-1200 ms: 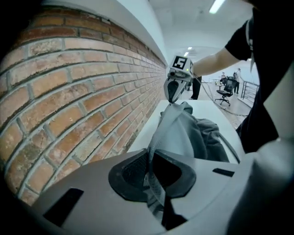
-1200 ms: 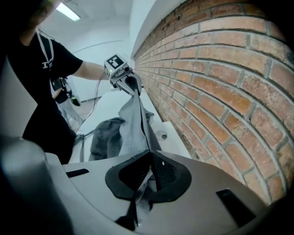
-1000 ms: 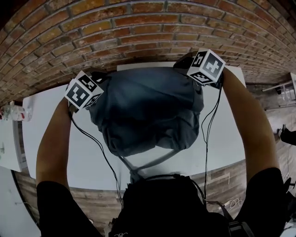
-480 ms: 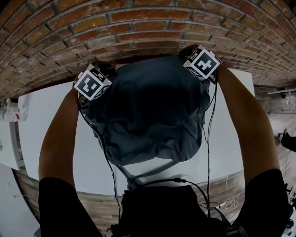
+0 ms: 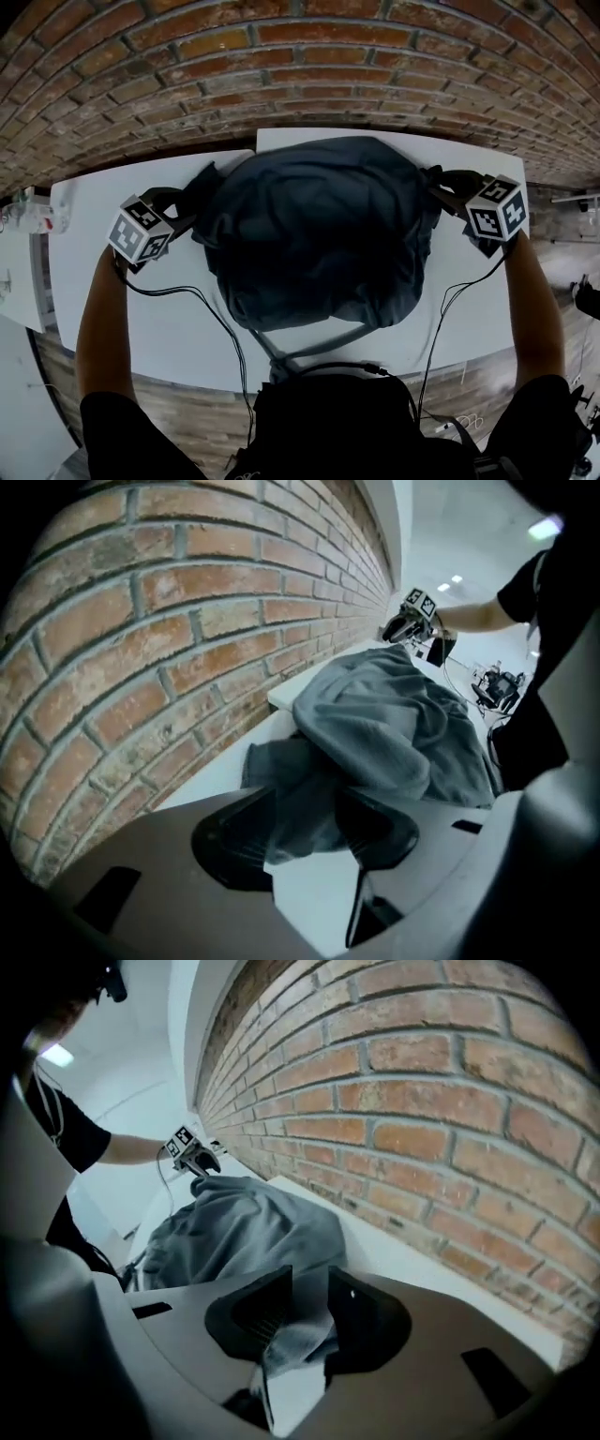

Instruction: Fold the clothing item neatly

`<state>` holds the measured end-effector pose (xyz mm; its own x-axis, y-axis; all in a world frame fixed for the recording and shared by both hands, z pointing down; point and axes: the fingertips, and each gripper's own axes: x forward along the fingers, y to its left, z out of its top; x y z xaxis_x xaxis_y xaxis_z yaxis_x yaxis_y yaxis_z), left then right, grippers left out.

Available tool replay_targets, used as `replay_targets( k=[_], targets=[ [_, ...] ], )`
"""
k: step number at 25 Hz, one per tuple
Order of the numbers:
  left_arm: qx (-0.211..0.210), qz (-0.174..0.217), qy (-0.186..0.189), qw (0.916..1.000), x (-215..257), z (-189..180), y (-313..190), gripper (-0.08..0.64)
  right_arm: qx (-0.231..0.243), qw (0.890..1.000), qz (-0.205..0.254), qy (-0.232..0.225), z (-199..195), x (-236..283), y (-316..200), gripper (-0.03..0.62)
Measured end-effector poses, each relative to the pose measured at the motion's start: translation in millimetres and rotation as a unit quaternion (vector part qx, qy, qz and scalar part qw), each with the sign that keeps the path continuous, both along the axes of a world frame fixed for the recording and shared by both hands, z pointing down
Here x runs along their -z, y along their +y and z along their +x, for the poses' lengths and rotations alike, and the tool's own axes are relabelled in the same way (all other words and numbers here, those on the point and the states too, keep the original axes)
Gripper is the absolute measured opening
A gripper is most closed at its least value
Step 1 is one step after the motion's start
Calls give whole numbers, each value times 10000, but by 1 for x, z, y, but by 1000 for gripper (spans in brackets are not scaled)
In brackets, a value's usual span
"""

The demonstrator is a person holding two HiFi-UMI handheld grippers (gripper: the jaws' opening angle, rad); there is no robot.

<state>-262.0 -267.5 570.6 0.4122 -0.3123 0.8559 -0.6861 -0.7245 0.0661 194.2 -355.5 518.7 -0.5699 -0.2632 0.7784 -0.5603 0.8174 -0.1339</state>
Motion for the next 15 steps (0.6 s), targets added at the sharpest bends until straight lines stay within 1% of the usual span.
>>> replay_targets(
  k=[2, 3, 5, 7, 9, 10, 11, 12, 13, 15],
  targets=[
    [-47, -89, -22, 9999, -13, 2, 14, 192, -212, 9990, -405, 15, 14, -19, 29, 101],
    [-89, -92, -10, 9999, -17, 7, 16, 192, -359, 9980, -519, 6, 17, -27, 37, 101],
    [-228, -64, -33, 9997, -23, 21, 14, 192, -764, 9950, -622, -129, 20, -37, 40, 101],
    [-338, -75, -207, 9992, -34, 31, 7, 192, -1137, 9909, -644, -321, 17, -42, 35, 106],
    [-282, -228, -374, 9986, -48, 36, 2, 189, -1236, 9899, -600, -341, 12, -45, 32, 104],
    [-199, -357, -392, 9984, -53, 37, 1, 158, -1182, 9910, -562, -268, 11, -46, 32, 101],
    [-100, -479, -361, 9981, -55, 37, 0, 88, -1102, 9924, -526, -169, 10, -48, 31, 67],
    [1, -574, -285, 9979, -54, 36, -1, 36, -1041, 9933, -500, -87, 10, -48, 29, 2],
    [107, -657, -169, 9976, -51, 34, -1, 29, -1034, 9934, -493, -55, 13, -46, 25, 2],
    [362, -838, 143, 9957, -41, 25, -2, 27, -1234, 9910, -509, -142, 24, -39, 12, 2]
  ],
)
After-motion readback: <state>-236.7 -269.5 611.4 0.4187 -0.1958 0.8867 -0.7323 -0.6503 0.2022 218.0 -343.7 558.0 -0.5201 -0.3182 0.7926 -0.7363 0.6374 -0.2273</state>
